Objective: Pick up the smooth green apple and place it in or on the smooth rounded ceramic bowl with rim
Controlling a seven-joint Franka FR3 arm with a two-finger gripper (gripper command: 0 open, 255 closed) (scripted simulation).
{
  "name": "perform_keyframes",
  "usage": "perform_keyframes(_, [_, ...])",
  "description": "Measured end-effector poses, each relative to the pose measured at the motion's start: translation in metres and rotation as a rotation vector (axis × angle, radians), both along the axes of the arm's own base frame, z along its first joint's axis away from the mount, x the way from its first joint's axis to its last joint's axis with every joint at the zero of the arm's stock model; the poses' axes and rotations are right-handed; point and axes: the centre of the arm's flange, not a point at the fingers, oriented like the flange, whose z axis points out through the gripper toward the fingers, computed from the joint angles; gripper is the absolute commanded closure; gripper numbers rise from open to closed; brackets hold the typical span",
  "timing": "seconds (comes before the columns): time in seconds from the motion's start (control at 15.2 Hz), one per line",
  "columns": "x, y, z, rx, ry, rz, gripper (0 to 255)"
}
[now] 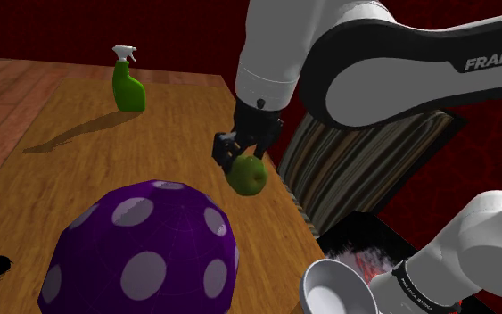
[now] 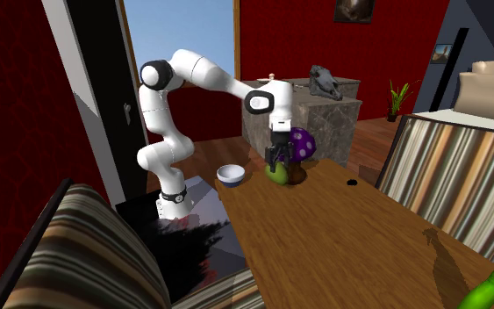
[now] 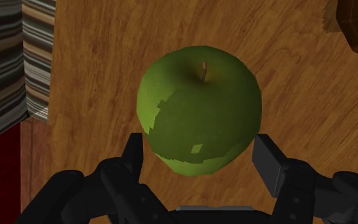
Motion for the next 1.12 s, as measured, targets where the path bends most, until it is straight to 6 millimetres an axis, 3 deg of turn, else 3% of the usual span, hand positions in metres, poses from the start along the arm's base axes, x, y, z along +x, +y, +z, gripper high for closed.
perform_keyframes(0.2, [0.000,-0.002,0.015,0.000,0.000,0.000,255])
perform_keyframes(0.33, [-0.016,-0.003,0.023,-0.001,0.000,0.000,255])
perform_keyframes(1.12, [-0.166,-0.031,0.032,-0.001,0.000,0.001,255])
